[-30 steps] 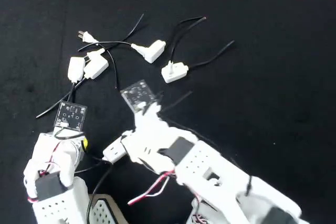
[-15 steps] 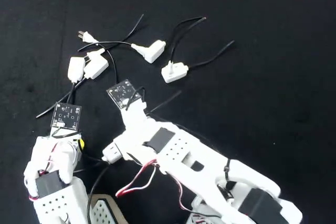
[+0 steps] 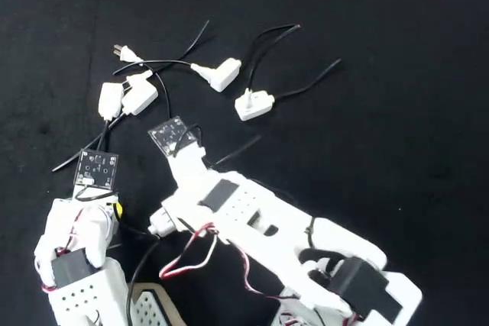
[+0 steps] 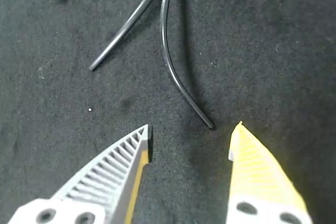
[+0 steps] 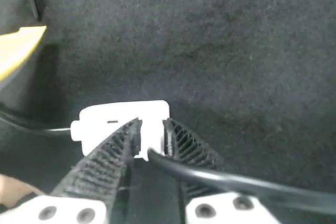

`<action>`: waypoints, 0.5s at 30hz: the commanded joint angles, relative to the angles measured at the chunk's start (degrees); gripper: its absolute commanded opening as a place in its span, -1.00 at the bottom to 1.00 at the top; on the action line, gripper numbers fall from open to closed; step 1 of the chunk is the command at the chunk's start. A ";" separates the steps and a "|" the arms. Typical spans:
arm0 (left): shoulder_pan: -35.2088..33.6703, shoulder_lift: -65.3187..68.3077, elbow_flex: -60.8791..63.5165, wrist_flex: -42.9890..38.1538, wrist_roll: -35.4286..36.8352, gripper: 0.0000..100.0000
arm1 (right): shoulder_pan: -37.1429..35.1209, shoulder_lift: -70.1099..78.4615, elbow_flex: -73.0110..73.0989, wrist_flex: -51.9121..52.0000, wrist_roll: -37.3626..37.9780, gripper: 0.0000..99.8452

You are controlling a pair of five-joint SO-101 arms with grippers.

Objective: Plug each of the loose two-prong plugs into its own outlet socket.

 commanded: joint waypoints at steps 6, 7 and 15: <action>-0.13 -0.35 1.10 -1.23 -0.18 -0.51 | 5.36 4.09 -5.93 -0.26 5.27 -0.98; -0.13 -0.35 1.10 -1.23 -0.18 -0.51 | 6.95 4.09 -6.37 -0.26 5.71 -0.98; -0.13 -0.35 1.10 -1.23 -0.18 -0.51 | 22.15 4.44 -12.44 -0.26 10.29 -0.98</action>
